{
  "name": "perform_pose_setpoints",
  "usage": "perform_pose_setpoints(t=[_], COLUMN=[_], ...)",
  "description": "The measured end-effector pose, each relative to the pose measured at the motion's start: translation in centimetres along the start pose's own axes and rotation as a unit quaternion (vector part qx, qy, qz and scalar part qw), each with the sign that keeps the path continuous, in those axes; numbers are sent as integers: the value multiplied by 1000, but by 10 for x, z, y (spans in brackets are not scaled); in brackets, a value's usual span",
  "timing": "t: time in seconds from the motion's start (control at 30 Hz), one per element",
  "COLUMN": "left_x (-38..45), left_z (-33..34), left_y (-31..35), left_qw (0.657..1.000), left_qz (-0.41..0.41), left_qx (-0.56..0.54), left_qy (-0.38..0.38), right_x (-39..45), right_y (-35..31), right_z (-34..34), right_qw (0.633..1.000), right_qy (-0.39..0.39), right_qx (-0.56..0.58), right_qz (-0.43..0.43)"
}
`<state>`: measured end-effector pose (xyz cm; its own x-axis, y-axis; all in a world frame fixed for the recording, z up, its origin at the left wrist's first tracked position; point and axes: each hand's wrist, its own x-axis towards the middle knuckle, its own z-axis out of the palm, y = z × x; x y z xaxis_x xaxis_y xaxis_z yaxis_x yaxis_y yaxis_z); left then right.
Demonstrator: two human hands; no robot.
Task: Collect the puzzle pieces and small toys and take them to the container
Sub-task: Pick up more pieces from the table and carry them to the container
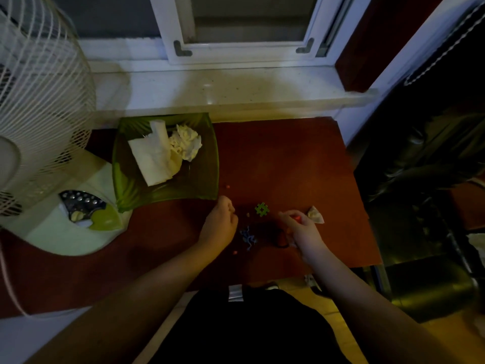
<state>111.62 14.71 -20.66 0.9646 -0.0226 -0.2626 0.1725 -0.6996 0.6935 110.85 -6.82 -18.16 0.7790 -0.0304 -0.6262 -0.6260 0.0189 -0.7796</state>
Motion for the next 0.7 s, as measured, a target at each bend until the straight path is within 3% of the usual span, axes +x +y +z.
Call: perform_pose_setpoints(t=[0.1, 0.17, 0.33, 0.5, 0.7], left_x=[-6, -8, -9, -3, 2], left_z=[0, 2, 12, 18, 16], left_y=[-5, -6, -6, -4, 2], left_qw=[999, 994, 981, 977, 985], left_qz=[12, 34, 40, 26, -19], left_qx=[-8, 44, 121, 146, 118], left_qy=[-45, -89, -147, -155, -124], right_x=[4, 11, 24, 35, 43], right_y=[-4, -3, -1, -7, -7], right_z=[6, 8, 15, 28, 38], right_qw=[995, 977, 863, 834, 847], right_qy=[15, 31, 39, 40, 47], right_qx=[-95, -199, -479, -539, -524], right_qz=[-31, -65, -156, -114, -80])
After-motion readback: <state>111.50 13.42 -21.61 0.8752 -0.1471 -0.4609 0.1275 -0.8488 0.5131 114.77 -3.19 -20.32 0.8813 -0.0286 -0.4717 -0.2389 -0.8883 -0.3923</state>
